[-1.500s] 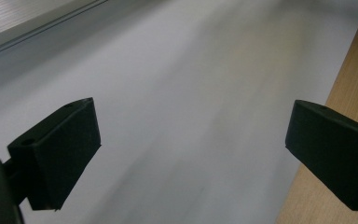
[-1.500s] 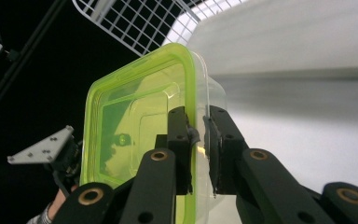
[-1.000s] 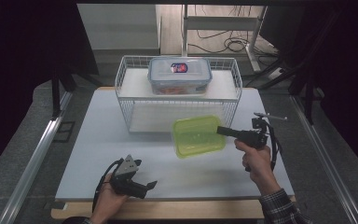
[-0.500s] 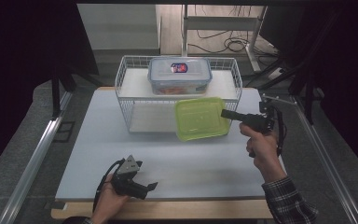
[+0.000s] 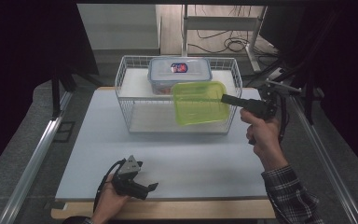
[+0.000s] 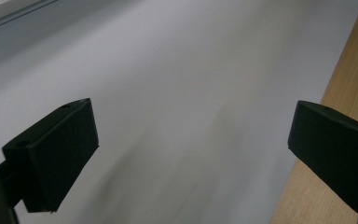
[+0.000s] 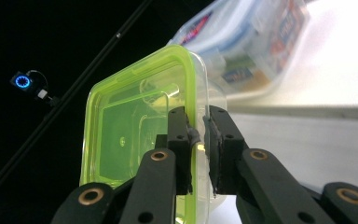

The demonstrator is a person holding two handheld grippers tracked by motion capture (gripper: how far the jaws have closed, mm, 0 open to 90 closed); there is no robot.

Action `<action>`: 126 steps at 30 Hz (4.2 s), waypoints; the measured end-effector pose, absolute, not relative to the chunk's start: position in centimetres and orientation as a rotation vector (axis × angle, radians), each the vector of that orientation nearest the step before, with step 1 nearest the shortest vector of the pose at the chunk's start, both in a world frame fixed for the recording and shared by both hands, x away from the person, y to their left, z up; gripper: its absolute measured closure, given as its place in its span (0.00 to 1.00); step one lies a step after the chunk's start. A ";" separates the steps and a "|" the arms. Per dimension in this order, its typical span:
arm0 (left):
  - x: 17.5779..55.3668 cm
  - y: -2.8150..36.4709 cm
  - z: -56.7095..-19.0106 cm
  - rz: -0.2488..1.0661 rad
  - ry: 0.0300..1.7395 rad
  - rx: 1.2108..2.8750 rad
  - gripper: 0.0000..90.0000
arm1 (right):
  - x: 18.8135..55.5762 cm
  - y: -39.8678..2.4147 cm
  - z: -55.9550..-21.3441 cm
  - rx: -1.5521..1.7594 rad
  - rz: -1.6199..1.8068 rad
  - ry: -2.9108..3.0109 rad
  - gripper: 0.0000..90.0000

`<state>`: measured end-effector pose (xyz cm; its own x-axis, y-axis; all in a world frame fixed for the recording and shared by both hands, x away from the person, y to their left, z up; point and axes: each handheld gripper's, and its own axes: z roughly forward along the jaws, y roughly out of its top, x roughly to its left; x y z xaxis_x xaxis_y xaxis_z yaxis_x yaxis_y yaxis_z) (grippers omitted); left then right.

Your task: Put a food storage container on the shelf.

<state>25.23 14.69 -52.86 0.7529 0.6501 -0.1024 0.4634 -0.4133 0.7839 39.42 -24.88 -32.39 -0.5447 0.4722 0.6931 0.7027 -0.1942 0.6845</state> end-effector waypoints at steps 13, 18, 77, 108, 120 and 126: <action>25.2 14.7 -52.8 0.270 0.832 2.083 0.02 | 41.4 -23.2 -28.7 -1.416 -1.868 -1.881 0.89; 25.2 14.6 -52.8 0.266 0.834 2.081 0.02 | 42.3 -22.4 -27.8 -1.430 -1.876 -1.888 0.89; 25.1 14.5 -52.8 0.258 0.812 2.084 0.02 | 48.1 -16.6 -26.2 -1.618 -1.852 -2.029 0.87; 25.1 14.4 -52.8 0.264 0.807 2.096 0.02 | 46.3 -17.5 -26.2 -1.575 -1.841 -2.376 0.43; 25.2 14.3 -52.9 0.262 0.805 2.099 0.02 | 44.6 -18.8 -26.3 -1.482 -1.870 -2.375 0.35; 25.2 14.2 -52.9 0.258 0.805 2.098 0.02 | 43.8 -19.0 -26.5 -1.449 -1.863 -2.423 0.34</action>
<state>25.16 14.19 -52.91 0.7712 0.6285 -0.1012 0.4529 -0.4300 0.7810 43.77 -18.99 -26.51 -0.6092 0.7365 0.2938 0.4733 0.0405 0.8800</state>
